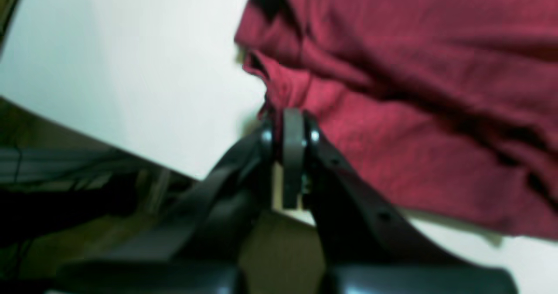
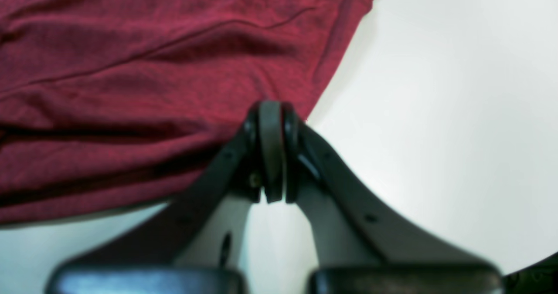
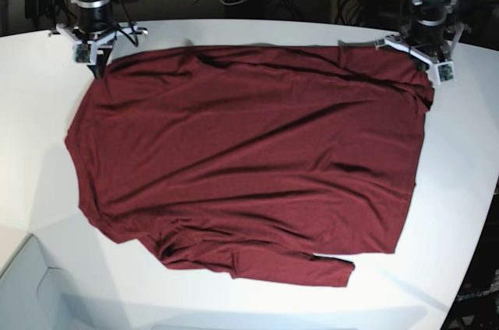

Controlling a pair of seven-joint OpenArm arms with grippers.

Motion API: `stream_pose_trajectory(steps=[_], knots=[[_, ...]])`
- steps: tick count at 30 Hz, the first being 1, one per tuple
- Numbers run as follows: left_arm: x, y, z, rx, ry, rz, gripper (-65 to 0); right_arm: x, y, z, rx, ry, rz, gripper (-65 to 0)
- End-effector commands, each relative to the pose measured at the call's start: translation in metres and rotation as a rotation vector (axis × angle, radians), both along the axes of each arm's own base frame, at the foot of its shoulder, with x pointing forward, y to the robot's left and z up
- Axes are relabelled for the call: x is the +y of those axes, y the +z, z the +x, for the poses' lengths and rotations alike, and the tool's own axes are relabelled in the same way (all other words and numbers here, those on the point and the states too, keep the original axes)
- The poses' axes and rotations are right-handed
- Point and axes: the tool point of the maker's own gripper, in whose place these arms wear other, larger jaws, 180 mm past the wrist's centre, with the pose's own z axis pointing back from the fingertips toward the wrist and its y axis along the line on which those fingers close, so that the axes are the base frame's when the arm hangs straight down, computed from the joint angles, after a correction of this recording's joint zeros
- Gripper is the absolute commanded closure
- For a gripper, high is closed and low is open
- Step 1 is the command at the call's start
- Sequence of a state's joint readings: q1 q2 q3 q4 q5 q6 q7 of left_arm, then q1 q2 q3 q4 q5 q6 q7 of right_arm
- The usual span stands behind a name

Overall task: Layout the t-shirt on the table in an organized manner, then fold the t-shirt properly
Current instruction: 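Release the shirt and hold both grippers above its collar end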

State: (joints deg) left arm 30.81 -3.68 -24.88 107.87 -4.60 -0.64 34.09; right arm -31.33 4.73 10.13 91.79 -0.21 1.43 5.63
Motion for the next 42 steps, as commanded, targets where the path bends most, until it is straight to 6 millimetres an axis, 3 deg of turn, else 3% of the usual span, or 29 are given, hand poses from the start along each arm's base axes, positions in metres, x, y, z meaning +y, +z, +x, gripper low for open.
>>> stream_pose_trajectory(steps=[1,6,14,28,31,37,42], knots=[[0.005,0.007,0.002,-0.019,-0.002,0.026,-0.1,-0.003,0.011,0.004,-0.043,0.003,-0.013,0.0],[0.009,0.009,0.001,-0.015,-0.012,0.038,-0.1,-0.001,0.010,0.003,-0.041,0.002,-0.010,0.0],[0.021,0.006,-0.020,0.028,0.008,0.062,-0.1,0.006,0.007,0.001,-0.034,-0.003,0.014,0.0],[0.027,0.010,-0.027,0.033,0.022,0.077,-0.1,0.063,-0.005,-0.006,0.002,0.109,0.101,0.0],[0.028,0.010,-0.027,0.032,0.022,0.079,-0.1,0.078,-0.007,-0.007,0.008,0.139,0.123,-7.6],[0.027,0.011,-0.026,0.030,0.020,0.079,-0.1,0.092,-0.010,-0.012,0.021,0.168,0.145,-30.7],[0.026,0.010,-0.026,0.031,0.018,0.078,-0.1,0.094,-0.011,-0.013,0.026,0.171,0.148,-36.5]])
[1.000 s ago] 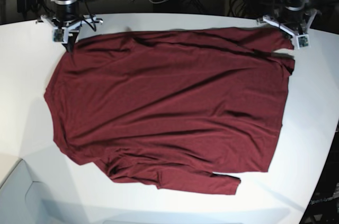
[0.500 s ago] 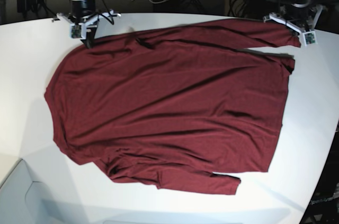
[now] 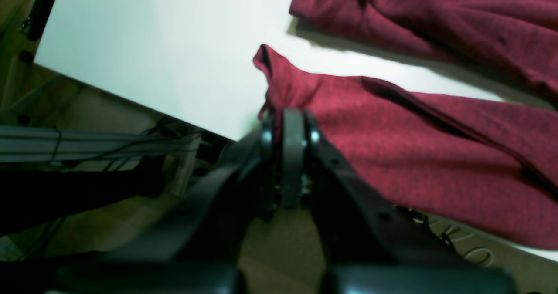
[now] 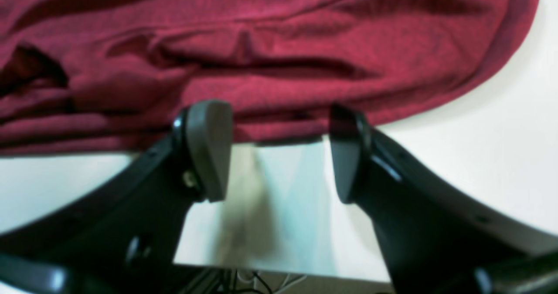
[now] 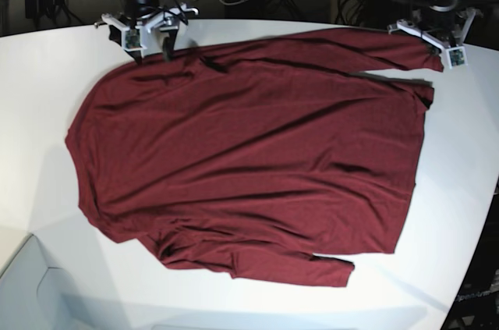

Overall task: Layout the t-shirt on the table in an organized manner, then fold the t-shirt properly
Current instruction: 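Release the shirt and hold both grippers above its collar end, then lower both grippers and pinch the red shirt's collar-end edge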

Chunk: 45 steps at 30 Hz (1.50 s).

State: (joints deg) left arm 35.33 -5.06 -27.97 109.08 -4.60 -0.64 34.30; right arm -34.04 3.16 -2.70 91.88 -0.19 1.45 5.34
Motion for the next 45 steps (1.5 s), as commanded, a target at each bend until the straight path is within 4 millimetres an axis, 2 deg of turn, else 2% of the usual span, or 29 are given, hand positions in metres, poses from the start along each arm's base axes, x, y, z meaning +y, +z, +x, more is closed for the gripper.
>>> stream_pose_trajectory(steps=[1,9,18,25,30,32,33,37,38,41,45], knots=[[0.003,0.009,0.004,-0.027,-0.010,0.024,-0.1,0.000,0.008,0.003,-0.037,0.000,0.001,-36.5],[0.004,0.011,0.006,-0.034,-0.007,0.025,-0.1,-0.002,-0.010,-0.006,0.014,-0.001,-0.003,-36.5],[0.004,0.011,0.006,-0.035,-0.007,0.025,-0.1,-0.004,-0.009,-0.001,0.006,-0.003,-0.009,-36.4],[0.003,0.011,0.006,-0.035,-0.009,0.024,-0.1,-0.008,-0.025,0.003,0.120,-0.011,-0.020,-36.4],[0.003,0.010,0.007,-0.035,-0.010,0.023,-0.1,-0.007,-0.027,0.002,0.140,-0.010,-0.022,-35.5],[0.003,0.011,0.007,-0.037,-0.010,0.023,-0.1,-0.008,-0.027,0.002,0.140,-0.009,-0.025,-31.4],[0.003,0.011,0.007,-0.037,-0.010,0.023,-0.1,-0.008,-0.027,0.002,0.142,-0.009,-0.025,-27.3],[0.003,0.011,0.007,-0.037,-0.010,0.023,-0.1,-0.009,-0.029,0.001,0.145,-0.011,-0.026,-1.9],[0.003,0.011,0.007,-0.037,-0.010,0.023,-0.1,-0.009,-0.028,0.002,0.143,-0.012,-0.027,0.0],[0.002,0.011,0.007,-0.038,-0.010,0.020,-0.1,-0.018,-0.025,0.001,0.131,-0.037,-0.035,0.0],[-0.002,0.019,0.012,-0.064,-0.016,0.021,-0.1,-0.021,-0.010,0.002,0.079,-0.040,-0.039,0.0]])
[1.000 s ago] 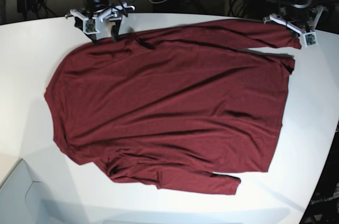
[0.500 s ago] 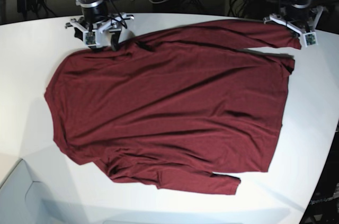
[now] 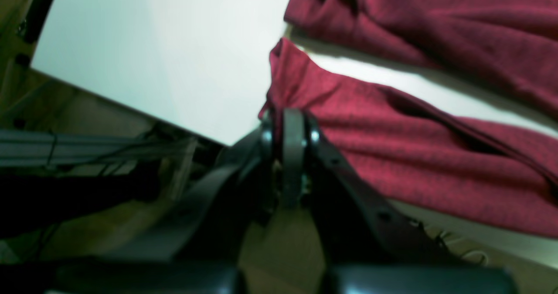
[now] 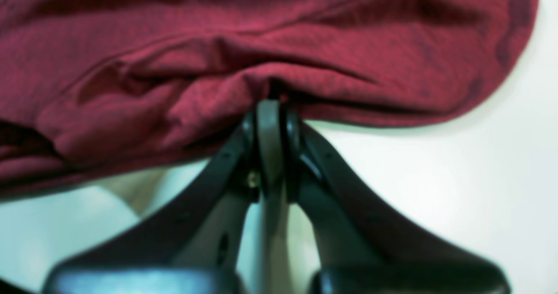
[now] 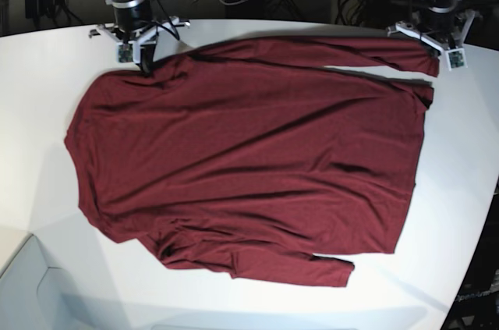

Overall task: Layout the t-shirt on the table in an organized manner, then fold the t-shirt properly
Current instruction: 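Lower both grippers and pinch the red shirt's collar-end edge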

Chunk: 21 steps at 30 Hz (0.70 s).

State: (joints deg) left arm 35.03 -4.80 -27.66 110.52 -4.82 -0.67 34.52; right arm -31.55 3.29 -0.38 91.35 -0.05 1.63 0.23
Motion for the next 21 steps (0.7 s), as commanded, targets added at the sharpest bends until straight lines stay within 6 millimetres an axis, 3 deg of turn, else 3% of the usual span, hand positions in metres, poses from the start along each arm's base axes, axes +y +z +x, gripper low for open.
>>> stream_pose_trajectory(steps=[1,9,16,21], knots=[[0.002,0.014,0.008,-0.048,-0.009,0.028,-0.1,-0.004,0.003,-0.007,0.006,-0.003,-0.012,0.0],[0.000,0.033,0.027,-0.116,-0.019,0.037,-0.1,0.001,0.041,-0.006,-0.116,0.011,-0.008,0.0],[0.000,0.033,0.027,-0.117,-0.018,0.036,-0.1,0.001,0.051,-0.007,-0.135,0.012,-0.009,0.0],[0.000,0.037,0.032,-0.136,-0.018,0.037,-0.1,-0.003,0.068,-0.009,-0.223,0.007,-0.018,0.0]])
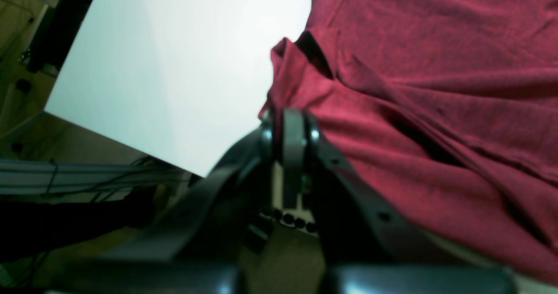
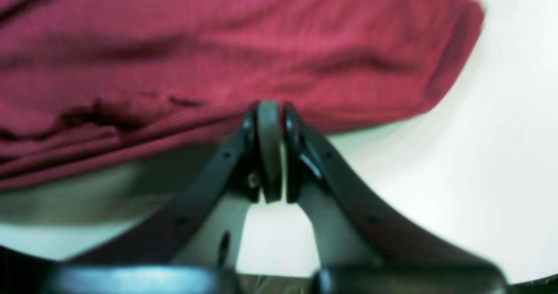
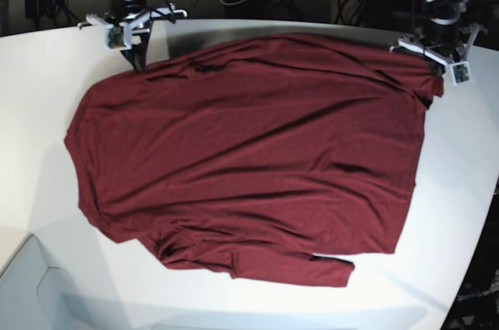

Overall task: Layout the t-shirt on the table in an organized manner, then fold the t-shirt properly
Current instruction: 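Lower both grippers and pinch the red shirt's collar-end edge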

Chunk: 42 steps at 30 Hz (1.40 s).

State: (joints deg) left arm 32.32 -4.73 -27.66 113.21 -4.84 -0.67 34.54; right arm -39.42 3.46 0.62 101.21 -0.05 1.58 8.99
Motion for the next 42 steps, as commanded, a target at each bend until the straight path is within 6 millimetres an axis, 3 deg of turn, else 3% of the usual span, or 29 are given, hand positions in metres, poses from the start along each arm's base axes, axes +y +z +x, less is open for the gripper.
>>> stream_pose_trajectory(steps=[1,9,13,15,20,27,36,42], knots=[[0.002,0.013,0.008,-0.049,-0.002,0.022,-0.1,-0.003,0.013,0.002,-0.055,-0.005,-0.011,0.0],[-0.004,0.013,0.012,-0.069,0.013,-0.004,-0.1,-0.005,0.023,0.000,-0.110,-0.005,-0.012,0.0],[-0.004,0.013,0.012,-0.069,0.013,-0.004,-0.1,-0.001,0.007,-0.005,-0.050,-0.005,-0.002,0.0],[-0.004,0.013,0.012,-0.069,0.013,-0.004,-0.1,0.010,0.000,0.002,-0.011,0.019,0.014,-0.6],[-0.004,0.013,0.012,-0.069,0.013,-0.004,-0.1,0.017,-0.023,0.005,0.132,0.024,0.022,-16.1],[-0.004,0.013,0.012,-0.069,0.013,-0.004,-0.1,0.017,-0.024,0.011,0.143,0.022,0.022,-31.9],[-0.004,0.013,0.012,-0.069,0.013,-0.004,-0.1,0.015,-0.046,0.009,0.192,0.017,0.020,-33.7],[-0.004,0.013,0.012,-0.069,0.013,-0.004,-0.1,0.014,-0.049,0.006,0.202,0.015,0.019,-33.5]])
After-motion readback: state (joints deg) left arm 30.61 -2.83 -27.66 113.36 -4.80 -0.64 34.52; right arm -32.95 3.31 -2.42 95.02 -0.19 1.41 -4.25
